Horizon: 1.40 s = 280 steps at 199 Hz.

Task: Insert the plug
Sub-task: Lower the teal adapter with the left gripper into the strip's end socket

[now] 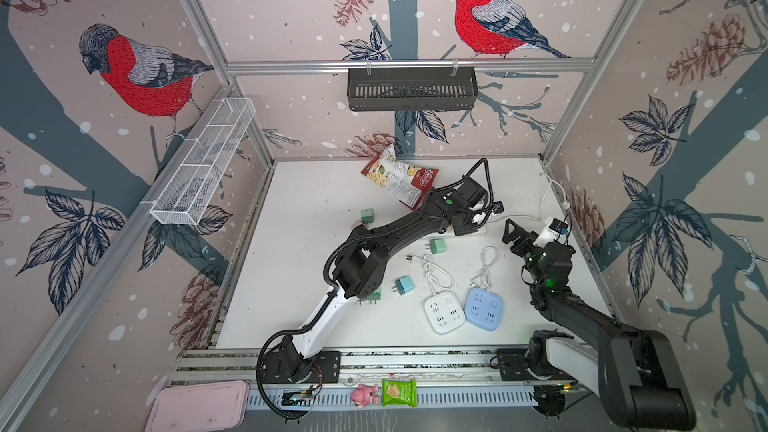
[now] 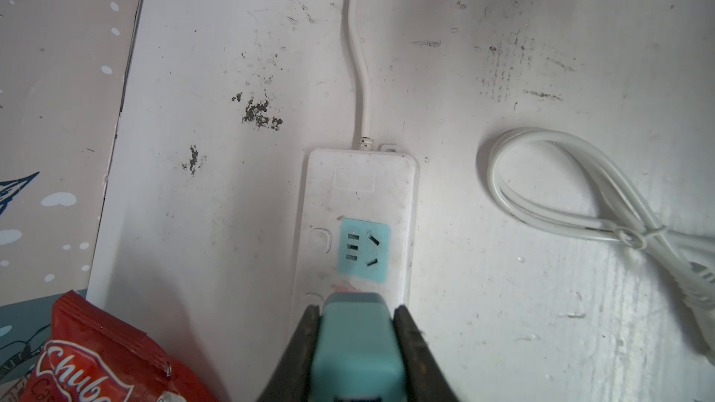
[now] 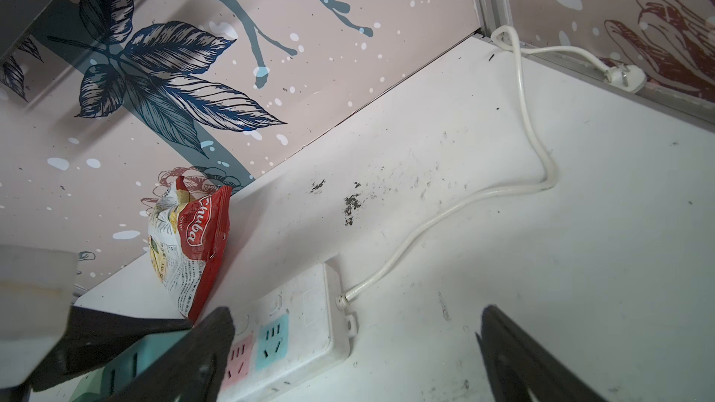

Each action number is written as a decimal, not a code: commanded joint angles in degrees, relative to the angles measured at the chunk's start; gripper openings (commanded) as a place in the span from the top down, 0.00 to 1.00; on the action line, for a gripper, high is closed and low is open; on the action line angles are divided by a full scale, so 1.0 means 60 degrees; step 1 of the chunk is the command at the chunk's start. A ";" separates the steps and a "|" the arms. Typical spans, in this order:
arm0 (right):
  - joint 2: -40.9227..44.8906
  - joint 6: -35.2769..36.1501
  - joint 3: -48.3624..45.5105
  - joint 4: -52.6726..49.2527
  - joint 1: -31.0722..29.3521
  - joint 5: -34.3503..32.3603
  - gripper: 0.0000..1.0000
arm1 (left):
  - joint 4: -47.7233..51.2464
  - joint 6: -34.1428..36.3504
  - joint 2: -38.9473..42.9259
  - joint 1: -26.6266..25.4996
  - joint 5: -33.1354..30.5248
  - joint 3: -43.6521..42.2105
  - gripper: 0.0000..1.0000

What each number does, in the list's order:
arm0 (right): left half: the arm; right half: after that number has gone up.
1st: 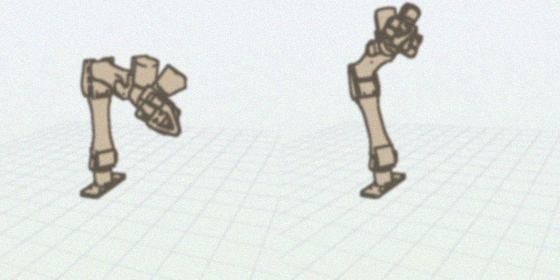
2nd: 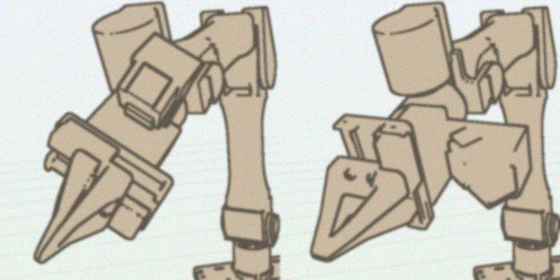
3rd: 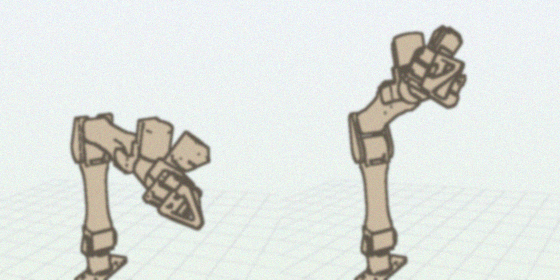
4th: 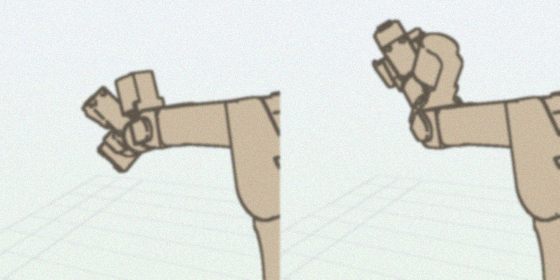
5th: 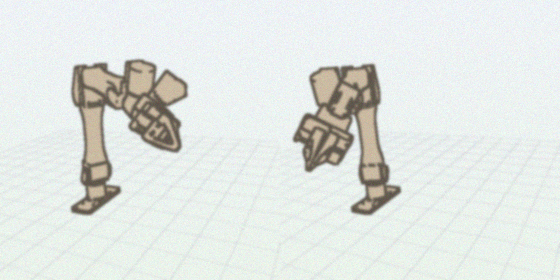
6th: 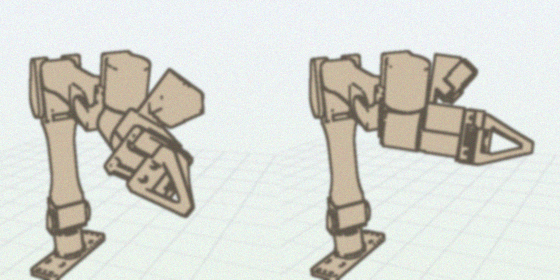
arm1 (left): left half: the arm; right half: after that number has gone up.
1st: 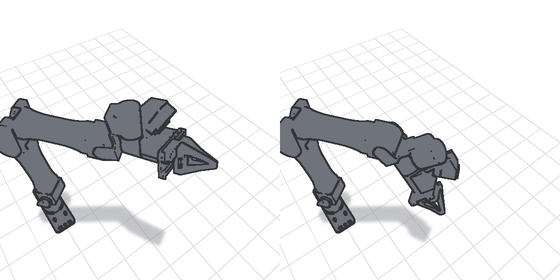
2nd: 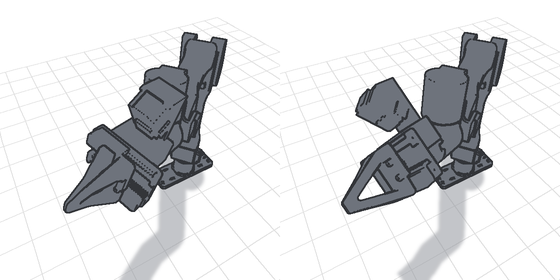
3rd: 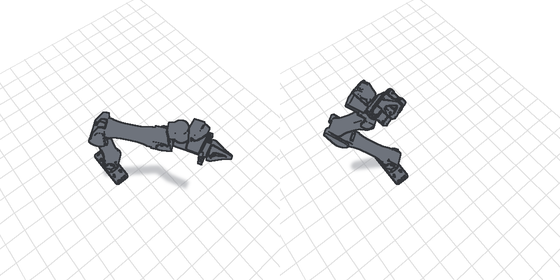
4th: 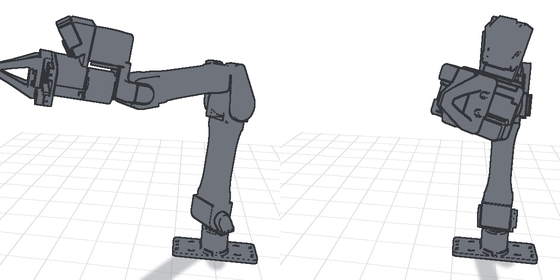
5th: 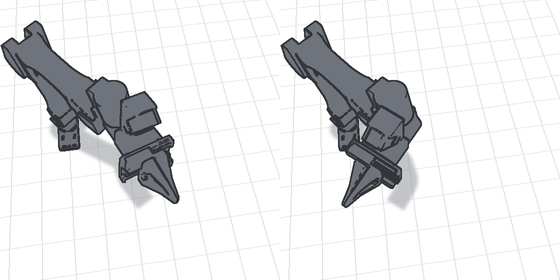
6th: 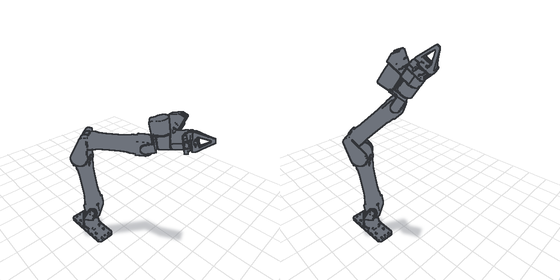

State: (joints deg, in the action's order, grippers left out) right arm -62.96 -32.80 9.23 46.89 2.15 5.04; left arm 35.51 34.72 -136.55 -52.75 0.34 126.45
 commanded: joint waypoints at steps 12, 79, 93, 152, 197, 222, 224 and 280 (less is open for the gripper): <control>0.0062 -0.0042 -0.0074 0.0439 -0.0006 -0.0121 0.00 | 0.0272 0.0728 -0.0325 0.0091 0.0456 0.0449 1.00; -0.0001 -0.0061 -0.0042 0.0445 -0.0007 -0.0147 0.00 | 0.0110 0.0904 -0.0932 0.0157 0.0870 0.1025 1.00; 0.0004 -0.0070 -0.0045 0.0446 0.0000 -0.0155 0.00 | 0.0088 0.0897 -0.1040 0.0170 0.0964 0.1140 1.00; -0.0066 -0.0078 -0.0016 0.0483 -0.0007 -0.0144 0.00 | -0.0044 0.0907 -0.1308 0.0245 0.1143 0.1307 1.00; -0.0081 -0.0079 -0.0016 0.0484 -0.0007 -0.0146 0.00 | -0.0095 0.0938 -0.1456 0.0260 0.1232 0.1326 1.00; -0.0069 -0.0073 -0.0016 0.0497 -0.0005 -0.0137 0.00 | -0.0102 0.0938 -0.1536 0.0252 0.1277 0.1337 1.00; -0.0068 -0.0082 -0.0012 0.0495 0.0001 -0.0137 0.00 | -0.0102 0.0945 -0.1541 0.0252 0.1277 0.1340 1.00; -0.0082 -0.0073 -0.0016 0.0505 -0.0002 -0.0137 0.00 | -0.0202 0.0894 -0.1697 0.0311 0.1144 0.1421 1.00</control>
State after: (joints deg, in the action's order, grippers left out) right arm -63.40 -33.01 8.99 48.07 2.15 4.38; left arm 34.26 39.40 -146.10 -51.18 6.31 134.34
